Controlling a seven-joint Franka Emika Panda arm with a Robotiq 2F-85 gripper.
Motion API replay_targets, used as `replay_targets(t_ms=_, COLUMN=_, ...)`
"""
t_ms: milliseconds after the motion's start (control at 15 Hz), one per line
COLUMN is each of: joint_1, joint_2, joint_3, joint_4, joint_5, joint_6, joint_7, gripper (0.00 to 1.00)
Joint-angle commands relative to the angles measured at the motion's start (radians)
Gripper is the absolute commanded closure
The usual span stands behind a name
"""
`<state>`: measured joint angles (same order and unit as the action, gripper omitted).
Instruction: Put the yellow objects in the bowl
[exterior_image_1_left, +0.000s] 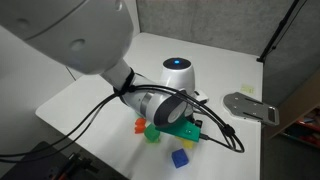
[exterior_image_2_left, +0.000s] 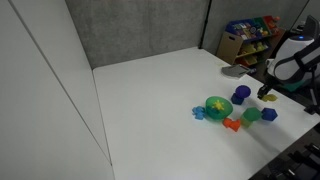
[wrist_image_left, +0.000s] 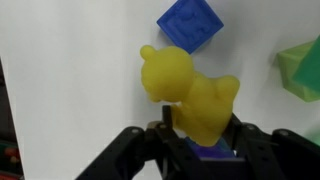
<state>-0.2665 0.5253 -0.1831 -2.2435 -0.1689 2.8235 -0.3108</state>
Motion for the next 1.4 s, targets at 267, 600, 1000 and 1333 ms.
replay_targets(t_ms=267, joint_1=0.066, joint_2=-0.185, joint_3=0.031, joint_4=-0.133, joint_5=-0.010, joint_6=-0.081, joint_7=0.030, gripper=0.75)
replay_targets(t_ms=600, joint_1=0.154, joint_2=-0.199, joint_3=0.080, joint_4=-0.108, joint_5=0.012, joint_6=-0.115, joint_7=0.125, gripper=0.75)
replay_targets(t_ms=1000, joint_1=0.260, joint_2=-0.145, joint_3=0.123, joint_4=-0.043, joint_5=0.015, joint_6=-0.104, joint_7=0.275, gripper=0.75)
replay_targets(t_ms=1333, joint_1=0.343, joint_2=-0.071, joint_3=0.114, joint_4=0.054, joint_5=0.002, joint_6=-0.092, joint_7=0.405, gripper=0.75)
